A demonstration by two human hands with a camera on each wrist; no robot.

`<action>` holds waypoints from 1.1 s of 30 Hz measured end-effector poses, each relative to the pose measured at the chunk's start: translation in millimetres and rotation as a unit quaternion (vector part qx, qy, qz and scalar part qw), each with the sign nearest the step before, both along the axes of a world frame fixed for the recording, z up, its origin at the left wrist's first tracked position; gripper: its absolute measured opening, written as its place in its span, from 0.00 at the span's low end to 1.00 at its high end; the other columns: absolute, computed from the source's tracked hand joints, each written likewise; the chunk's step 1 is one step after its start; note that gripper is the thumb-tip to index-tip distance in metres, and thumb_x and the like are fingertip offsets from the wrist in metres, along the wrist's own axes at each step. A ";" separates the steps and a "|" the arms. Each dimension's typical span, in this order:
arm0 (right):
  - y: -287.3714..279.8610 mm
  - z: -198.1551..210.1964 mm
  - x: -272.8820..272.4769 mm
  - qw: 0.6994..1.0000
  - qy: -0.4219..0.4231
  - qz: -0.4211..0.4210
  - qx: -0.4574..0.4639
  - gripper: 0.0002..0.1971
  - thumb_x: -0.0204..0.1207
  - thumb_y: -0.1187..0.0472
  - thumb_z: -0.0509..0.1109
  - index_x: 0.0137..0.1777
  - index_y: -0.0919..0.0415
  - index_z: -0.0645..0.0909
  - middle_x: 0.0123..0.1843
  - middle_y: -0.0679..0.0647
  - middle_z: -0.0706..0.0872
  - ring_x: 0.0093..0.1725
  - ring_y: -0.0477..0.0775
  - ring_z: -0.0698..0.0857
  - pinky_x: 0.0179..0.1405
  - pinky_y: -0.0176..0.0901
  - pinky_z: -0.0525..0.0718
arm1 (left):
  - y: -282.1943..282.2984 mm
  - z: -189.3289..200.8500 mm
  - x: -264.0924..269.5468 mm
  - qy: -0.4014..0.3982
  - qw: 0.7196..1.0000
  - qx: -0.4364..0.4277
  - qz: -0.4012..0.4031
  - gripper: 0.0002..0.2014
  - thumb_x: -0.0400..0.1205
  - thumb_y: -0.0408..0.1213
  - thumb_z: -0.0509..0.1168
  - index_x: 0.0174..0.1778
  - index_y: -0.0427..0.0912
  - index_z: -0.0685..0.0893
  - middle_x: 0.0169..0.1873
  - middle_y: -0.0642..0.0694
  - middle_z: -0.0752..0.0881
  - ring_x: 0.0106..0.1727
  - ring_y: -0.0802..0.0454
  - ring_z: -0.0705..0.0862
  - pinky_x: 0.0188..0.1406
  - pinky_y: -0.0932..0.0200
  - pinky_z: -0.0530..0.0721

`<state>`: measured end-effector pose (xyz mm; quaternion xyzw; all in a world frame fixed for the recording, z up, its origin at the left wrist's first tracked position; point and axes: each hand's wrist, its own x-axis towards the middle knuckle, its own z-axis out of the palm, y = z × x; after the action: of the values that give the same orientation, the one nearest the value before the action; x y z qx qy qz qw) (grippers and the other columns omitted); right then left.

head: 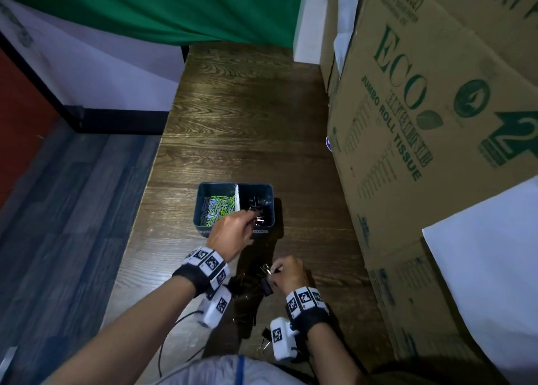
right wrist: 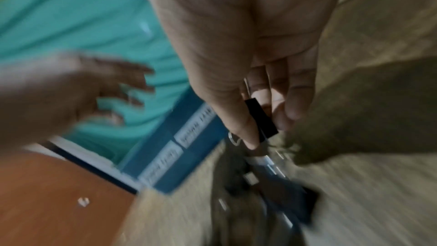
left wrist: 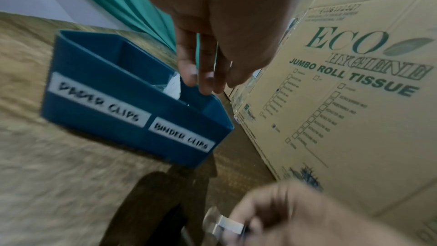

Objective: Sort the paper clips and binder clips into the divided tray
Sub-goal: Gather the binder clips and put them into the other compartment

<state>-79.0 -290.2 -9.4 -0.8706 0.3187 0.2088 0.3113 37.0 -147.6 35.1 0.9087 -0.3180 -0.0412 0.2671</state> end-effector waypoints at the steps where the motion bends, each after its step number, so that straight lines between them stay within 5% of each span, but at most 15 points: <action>1: -3.8 5.5 4.8 1.000 -0.017 0.002 0.007 0.09 0.76 0.66 0.76 0.40 0.49 0.86 0.50 0.48 0.89 0.50 0.47 0.86 0.37 0.32 0.80 | 6.5 -5.7 -8.0 0.009 1.000 0.009 0.004 0.11 0.83 0.34 0.59 0.56 0.48 0.83 0.44 0.50 0.87 0.38 0.53 0.86 0.36 0.55 0.87; 3: -10.0 22.4 17.9 0.997 -0.067 0.000 0.032 0.06 0.77 0.66 0.75 0.45 0.52 0.86 0.51 0.48 0.89 0.48 0.45 0.85 0.32 0.25 0.77 | 23.8 -22.2 -25.2 0.029 0.999 0.032 0.024 0.08 0.84 0.36 0.58 0.49 0.49 0.83 0.41 0.52 0.88 0.35 0.54 0.86 0.33 0.56 0.86; 7: -16.8 61.1 56.4 0.979 -0.196 -0.011 0.055 0.06 0.75 0.63 0.78 0.50 0.54 0.87 0.54 0.49 0.89 0.55 0.47 0.86 0.56 0.42 0.86 | 63.9 -55.9 -54.7 0.088 0.990 0.092 0.060 0.07 0.82 0.39 0.61 0.53 0.51 0.81 0.47 0.52 0.86 0.42 0.50 0.86 0.36 0.56 0.82; 12: -19.4 73.8 77.5 0.962 -0.270 -0.025 0.041 0.16 0.72 0.54 0.80 0.58 0.53 0.85 0.45 0.50 0.89 0.44 0.49 0.87 0.43 0.43 0.86 | 97.6 -77.4 -75.9 0.162 0.958 0.227 0.067 0.26 0.78 0.61 0.63 0.68 0.54 0.69 0.58 0.48 0.76 0.58 0.48 0.79 0.48 0.51 0.83; 16: -14.7 38.0 44.2 0.987 -0.151 0.045 0.032 0.22 0.74 0.57 0.79 0.67 0.54 0.80 0.52 0.51 0.87 0.50 0.48 0.87 0.43 0.37 0.82 | 105.6 -82.8 -84.4 0.204 0.949 0.238 0.039 0.46 0.65 0.70 0.70 0.75 0.56 0.60 0.64 0.48 0.68 0.62 0.47 0.76 0.51 0.50 0.83; 19: -11.1 1.8 15.0 0.988 0.020 0.147 0.038 0.47 0.64 0.63 0.85 0.81 0.44 0.65 0.81 0.56 0.67 0.78 0.62 0.72 0.70 0.61 0.79 | 104.9 -88.8 -91.5 0.210 0.950 0.230 -0.001 0.54 0.64 0.57 0.79 0.80 0.54 0.54 0.69 0.46 0.63 0.61 0.47 0.77 0.49 0.55 0.83; 21: -4.5 -12.9 1.3 0.980 0.081 0.177 0.039 0.59 0.59 0.69 0.87 0.83 0.38 0.56 0.85 0.53 0.54 0.81 0.66 0.65 0.72 0.67 0.77 | 101.7 -92.2 -91.5 0.205 0.952 0.226 -0.008 0.55 0.65 0.50 0.81 0.82 0.53 0.52 0.70 0.45 0.62 0.57 0.47 0.80 0.47 0.58 0.83; 23: 3.8 -20.1 -6.9 0.977 0.077 0.199 0.020 0.63 0.58 0.72 0.86 0.82 0.34 0.51 0.81 0.53 0.53 0.78 0.65 0.67 0.68 0.66 0.81 | 95.8 -93.4 -87.9 0.203 0.953 0.226 -0.009 0.55 0.66 0.47 0.81 0.82 0.53 0.50 0.71 0.45 0.61 0.55 0.47 0.81 0.46 0.58 0.84; 27: 12.9 -22.2 -8.4 0.966 0.027 0.256 -0.029 0.59 0.62 0.76 0.81 0.82 0.35 0.51 0.76 0.55 0.56 0.74 0.65 0.70 0.65 0.63 0.83 | 75.5 -89.0 -81.5 0.188 0.954 0.231 -0.031 0.54 0.66 0.45 0.80 0.81 0.59 0.50 0.69 0.46 0.62 0.55 0.46 0.81 0.46 0.53 0.86; 33: 28.1 -17.1 -6.4 0.944 -0.026 0.324 -0.060 0.35 0.71 0.77 0.70 0.75 0.49 0.69 0.71 0.60 0.65 0.66 0.68 0.76 0.64 0.60 0.81 | 50.1 -81.6 -87.7 0.148 0.952 0.262 -0.059 0.36 0.76 0.42 0.71 0.78 0.54 0.60 0.66 0.44 0.67 0.57 0.42 0.81 0.47 0.50 0.84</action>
<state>-85.4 -262.1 -26.5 -0.9489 0.0227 0.2565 0.1822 -50.7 -97.5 -46.5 0.9102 -0.3058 -0.2726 0.0605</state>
